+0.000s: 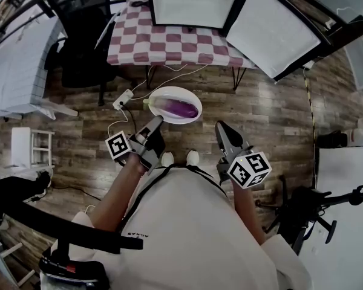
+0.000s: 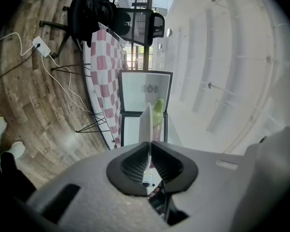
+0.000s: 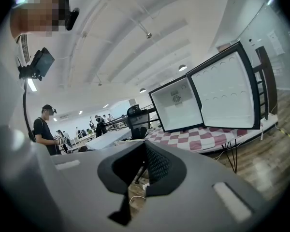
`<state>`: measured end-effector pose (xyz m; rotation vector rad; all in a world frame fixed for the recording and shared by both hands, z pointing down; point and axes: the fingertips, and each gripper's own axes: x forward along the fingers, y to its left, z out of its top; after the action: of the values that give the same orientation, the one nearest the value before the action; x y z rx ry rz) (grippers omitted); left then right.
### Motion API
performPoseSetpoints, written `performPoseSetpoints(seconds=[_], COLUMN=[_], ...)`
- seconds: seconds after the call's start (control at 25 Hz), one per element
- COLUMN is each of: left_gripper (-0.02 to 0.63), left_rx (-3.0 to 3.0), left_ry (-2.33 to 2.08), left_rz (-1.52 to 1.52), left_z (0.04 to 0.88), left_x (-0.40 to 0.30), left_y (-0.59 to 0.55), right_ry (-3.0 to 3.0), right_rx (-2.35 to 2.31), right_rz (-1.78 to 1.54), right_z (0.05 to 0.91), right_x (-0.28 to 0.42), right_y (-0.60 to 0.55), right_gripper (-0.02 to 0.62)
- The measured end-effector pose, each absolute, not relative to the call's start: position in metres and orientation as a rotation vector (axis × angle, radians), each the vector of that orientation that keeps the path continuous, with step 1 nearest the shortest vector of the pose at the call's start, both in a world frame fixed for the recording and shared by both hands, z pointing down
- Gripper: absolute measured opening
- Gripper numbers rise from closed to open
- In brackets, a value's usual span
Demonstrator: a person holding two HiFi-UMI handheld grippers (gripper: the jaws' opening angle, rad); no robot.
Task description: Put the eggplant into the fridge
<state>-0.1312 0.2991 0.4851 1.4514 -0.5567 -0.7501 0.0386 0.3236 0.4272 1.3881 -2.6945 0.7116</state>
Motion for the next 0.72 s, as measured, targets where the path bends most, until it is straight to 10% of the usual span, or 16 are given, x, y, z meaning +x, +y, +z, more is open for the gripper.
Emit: performPoseSetpoints(seconds=[0.72], left_gripper=[0.029], left_rx=[1.472], left_ry=[-0.536], left_rz=[-0.697], left_z=[0.493], left_x=[-0.168], left_y=[0.282], right_ry=[-2.674], right_rx=[1.457], right_rz=[0.743], right_z=[0.439], right_x=[0.006], right_y=[0.311], right_gripper=[0.006])
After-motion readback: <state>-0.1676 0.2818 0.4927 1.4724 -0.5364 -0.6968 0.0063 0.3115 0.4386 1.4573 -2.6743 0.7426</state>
